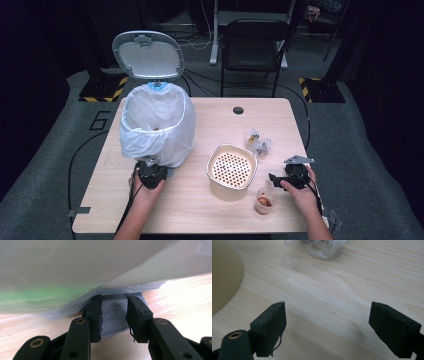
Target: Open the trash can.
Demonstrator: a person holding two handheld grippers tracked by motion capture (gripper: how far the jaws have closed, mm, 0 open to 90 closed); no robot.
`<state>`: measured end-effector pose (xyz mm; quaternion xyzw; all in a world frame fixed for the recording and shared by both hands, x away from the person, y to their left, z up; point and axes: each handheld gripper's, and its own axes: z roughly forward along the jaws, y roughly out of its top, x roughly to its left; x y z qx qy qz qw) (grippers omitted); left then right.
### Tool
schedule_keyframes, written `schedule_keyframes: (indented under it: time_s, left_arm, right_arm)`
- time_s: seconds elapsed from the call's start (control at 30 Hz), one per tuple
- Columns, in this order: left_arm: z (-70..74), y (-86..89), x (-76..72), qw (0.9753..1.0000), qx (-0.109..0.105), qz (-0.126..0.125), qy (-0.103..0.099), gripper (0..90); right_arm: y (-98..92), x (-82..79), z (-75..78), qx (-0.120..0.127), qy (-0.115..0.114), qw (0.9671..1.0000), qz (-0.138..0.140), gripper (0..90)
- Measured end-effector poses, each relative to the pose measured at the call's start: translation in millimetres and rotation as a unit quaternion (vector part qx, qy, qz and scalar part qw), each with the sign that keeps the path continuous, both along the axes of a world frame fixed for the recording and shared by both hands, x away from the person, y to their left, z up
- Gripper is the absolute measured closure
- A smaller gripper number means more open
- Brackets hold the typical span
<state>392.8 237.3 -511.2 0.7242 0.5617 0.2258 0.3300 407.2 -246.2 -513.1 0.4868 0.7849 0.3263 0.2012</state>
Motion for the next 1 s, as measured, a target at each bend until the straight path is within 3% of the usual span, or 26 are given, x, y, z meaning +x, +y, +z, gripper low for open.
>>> schedule_keyframes:
  time_s: [0.07, 0.1, 0.13, 0.23, 0.27, 0.3, 0.37, 0.43, 0.47, 0.5, 0.57, 0.63, 0.77, 0.8, 1.0]
  left_arm:
    - [0.7, 1.6, 1.1, 0.9999, 0.011, -0.005, -0.002, 65.0]
    - [1.0, 1.0, 1.3, 1.0000, 0.005, -0.002, 0.000, 65.0]
    - [1.4, 0.3, 0.6, 0.9999, -0.008, -0.008, 0.013, 65.0]
    - [1.3, -0.1, 0.7, 0.9999, -0.009, -0.005, 0.012, 65.0]
    - [1.1, -0.2, 0.6, 0.9999, -0.010, -0.004, 0.011, 65.0]
    - [0.9, -0.3, 0.6, 0.9999, -0.011, -0.004, 0.010, 65.0]
    - [0.8, 1.8, 1.1, 1.0000, 0.007, -0.005, -0.001, 65.0]
    - [0.8, 1.9, 0.1, 1.0000, 0.002, -0.008, 0.004, 65.0]
    - [0.0, -0.1, -0.3, 0.9999, -0.012, -0.002, 0.005, 65.0]
    - [0.4, 1.1, 0.2, 1.0000, 0.001, -0.003, 0.000, 65.0]
    - [0.7, 0.9, 0.6, 1.0000, -0.001, -0.003, 0.003, 65.0]
    - [1.3, -0.1, 0.6, 0.9999, -0.009, -0.004, 0.012, 65.0]
    - [1.4, 0.5, 1.0, 0.9999, -0.004, -0.007, 0.010, 65.0]
    - [1.2, -0.6, 0.7, 0.9999, -0.011, -0.003, 0.011, 65.0]
    - [1.2, -0.7, 0.7, 0.9999, -0.009, -0.003, 0.011, 64.9]
  right_arm:
    - [-1.8, 0.7, 2.9, 0.002, 0.003, 1.0000, 0.002, 13.8]
    - [-2.9, 1.4, 7.0, 0.010, 0.007, 0.9999, -0.001, 13.2]
    - [-4.2, 2.2, 10.8, 0.016, 0.007, 0.9999, 0.000, 11.4]
    - [-7.9, 5.1, 24.2, 0.027, -0.002, 0.9996, 0.005, 5.2]
    - [-9.3, 10.7, 35.3, 0.042, -0.004, 0.9991, 0.010, 1.9]
    - [-9.3, 10.7, 35.3, 0.042, -0.004, 0.9991, 0.010, 1.9]
    - [-8.5, 19.7, 44.4, 0.055, -0.003, 0.9983, 0.019, 2.7]
    - [-5.4, 27.2, 49.7, 0.045, -0.007, 0.9987, 0.024, 9.0]
    - [-0.6, 35.4, 55.3, 0.033, -0.017, 0.9988, 0.030, 16.3]
    - [-0.6, 35.4, 55.3, 0.033, -0.017, 0.9988, 0.030, 16.3]
    - [8.1, 47.1, 62.0, 0.030, -0.024, 0.9984, 0.041, 17.0]
    - [15.6, 56.1, 66.9, 0.028, -0.025, 0.9984, 0.042, 16.9]
    - [27.7, 68.9, 70.6, 0.029, -0.027, 0.9981, 0.046, 13.0]
    - [29.8, 71.2, 70.7, 0.030, -0.028, 0.9979, 0.049, 11.9]
    - [45.9, 90.2, 65.5, 0.035, -0.008, 0.9984, 0.045, 5.2]
